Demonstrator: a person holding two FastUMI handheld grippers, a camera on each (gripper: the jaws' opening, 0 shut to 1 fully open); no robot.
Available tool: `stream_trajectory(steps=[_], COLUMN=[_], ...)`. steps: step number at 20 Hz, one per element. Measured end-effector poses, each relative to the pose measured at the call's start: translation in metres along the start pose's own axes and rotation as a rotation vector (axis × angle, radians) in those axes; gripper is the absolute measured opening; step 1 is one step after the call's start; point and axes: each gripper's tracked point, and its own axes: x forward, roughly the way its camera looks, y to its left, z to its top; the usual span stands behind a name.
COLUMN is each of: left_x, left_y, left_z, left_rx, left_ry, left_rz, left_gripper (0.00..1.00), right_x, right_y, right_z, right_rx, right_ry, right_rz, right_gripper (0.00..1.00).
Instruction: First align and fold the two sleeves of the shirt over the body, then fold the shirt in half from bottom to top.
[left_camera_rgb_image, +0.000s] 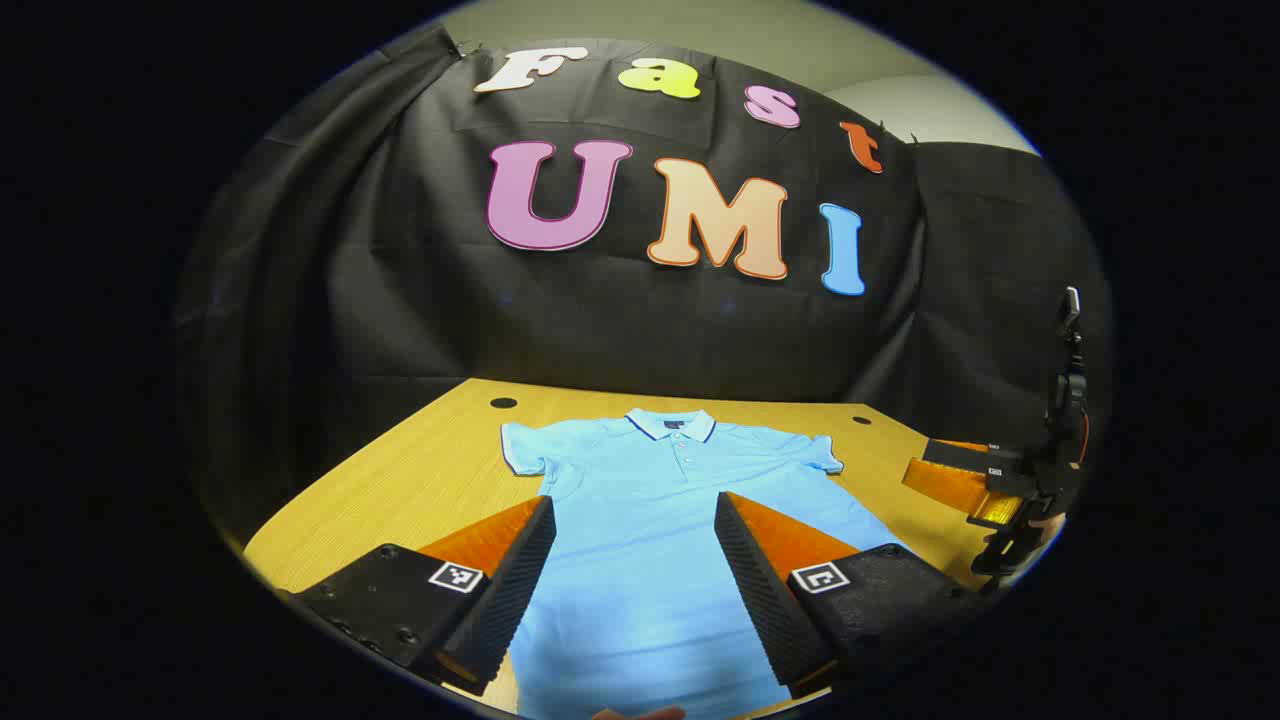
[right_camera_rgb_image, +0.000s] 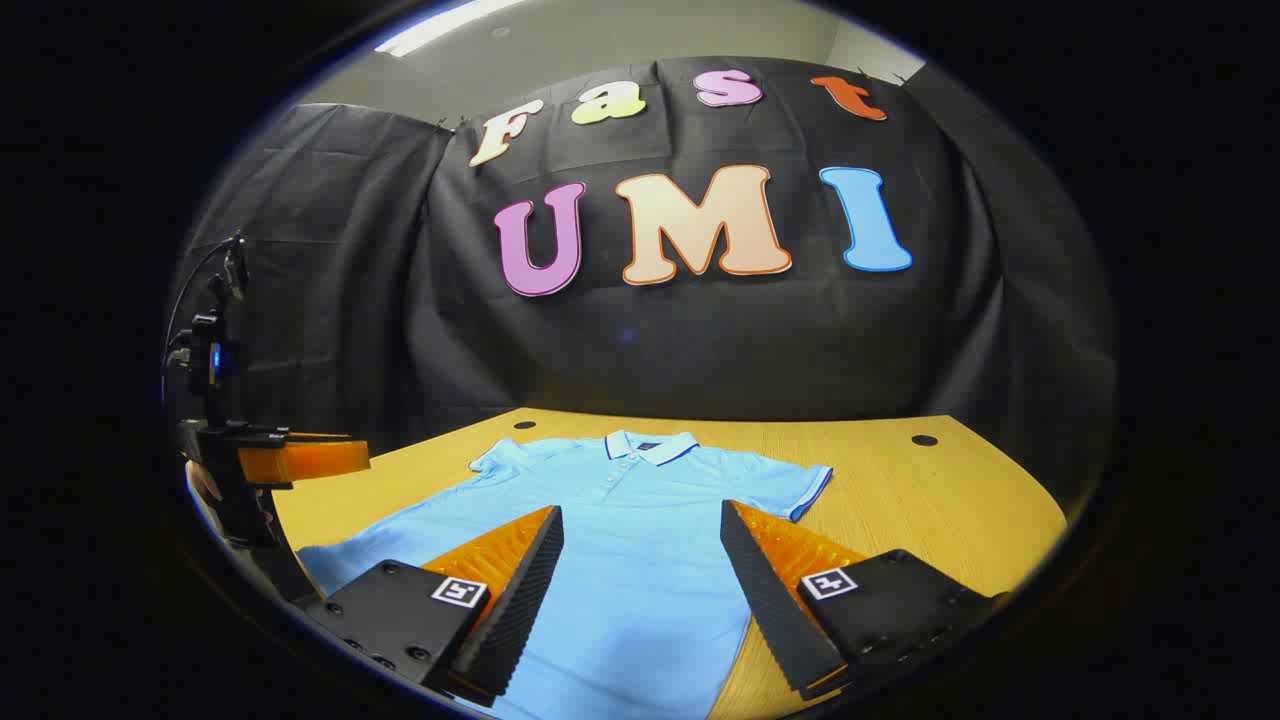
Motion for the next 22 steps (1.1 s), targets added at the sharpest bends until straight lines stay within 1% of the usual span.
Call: stream_trajectory(steps=[10, 22], left_x=[0.004, 0.003], left_y=[0.001, 0.002], left_z=[-0.008, -0.005], left_rx=[-0.004, -0.002], left_ry=[0.028, 0.026], left_rz=[-0.001, -0.007], left_gripper=[0.96, 0.96], right_x=[0.005, 0.009], right_y=[-0.008, -0.006], right_z=[-0.013, -0.025], right_rx=[0.002, 0.006], right_ry=[0.039, 0.077], right_rz=[-0.019, -0.005], right_gripper=[0.98, 0.98])
